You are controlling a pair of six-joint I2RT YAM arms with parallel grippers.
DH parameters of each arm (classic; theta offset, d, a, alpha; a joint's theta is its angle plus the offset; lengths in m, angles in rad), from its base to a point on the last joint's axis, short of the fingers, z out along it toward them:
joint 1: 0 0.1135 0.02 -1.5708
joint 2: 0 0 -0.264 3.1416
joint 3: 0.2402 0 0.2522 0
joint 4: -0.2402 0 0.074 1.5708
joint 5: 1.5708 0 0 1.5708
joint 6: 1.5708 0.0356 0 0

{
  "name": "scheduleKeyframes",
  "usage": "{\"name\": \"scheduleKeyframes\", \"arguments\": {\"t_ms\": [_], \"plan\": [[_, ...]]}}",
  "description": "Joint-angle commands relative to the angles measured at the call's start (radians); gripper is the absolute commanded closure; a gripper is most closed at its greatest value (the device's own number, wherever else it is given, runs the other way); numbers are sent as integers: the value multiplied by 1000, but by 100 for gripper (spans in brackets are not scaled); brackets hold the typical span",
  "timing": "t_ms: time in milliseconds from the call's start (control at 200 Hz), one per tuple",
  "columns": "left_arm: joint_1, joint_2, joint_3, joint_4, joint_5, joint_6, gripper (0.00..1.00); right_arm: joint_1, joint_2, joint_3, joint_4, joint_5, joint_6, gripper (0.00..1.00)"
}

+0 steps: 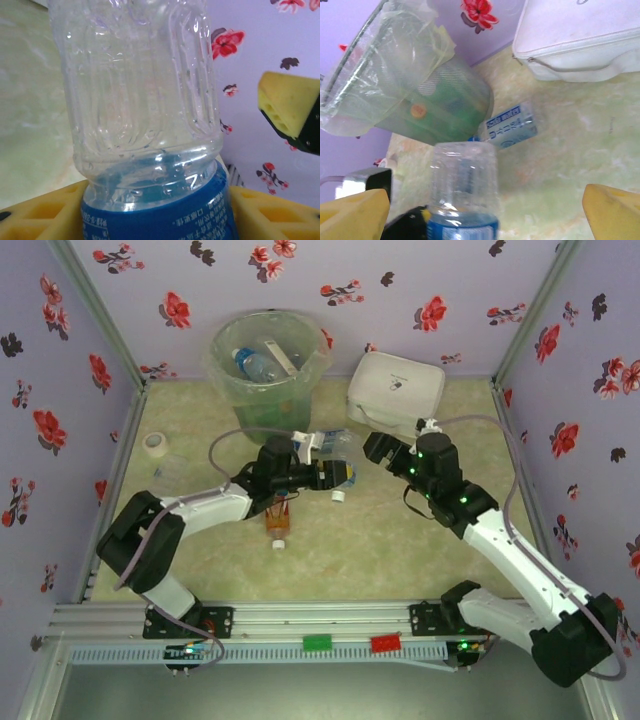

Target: Put the plastic bottles in the bin

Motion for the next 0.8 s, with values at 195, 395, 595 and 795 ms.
{"name": "scheduleKeyframes", "arguments": {"t_ms": [195, 395, 595, 795], "plan": [[76, -158, 261, -418, -102, 271, 72, -37, 4, -82, -81, 90, -58, 0], [144, -144, 515, -651, -139, 432, 71, -42, 31, -123, -52, 95, -67, 0], [256, -80, 759, -807, -182, 516, 72, -44, 47, -130, -52, 83, -73, 0], [373, 23, 1017, -971, -243, 611, 72, -44, 46, -142, -51, 81, -84, 0]]}}
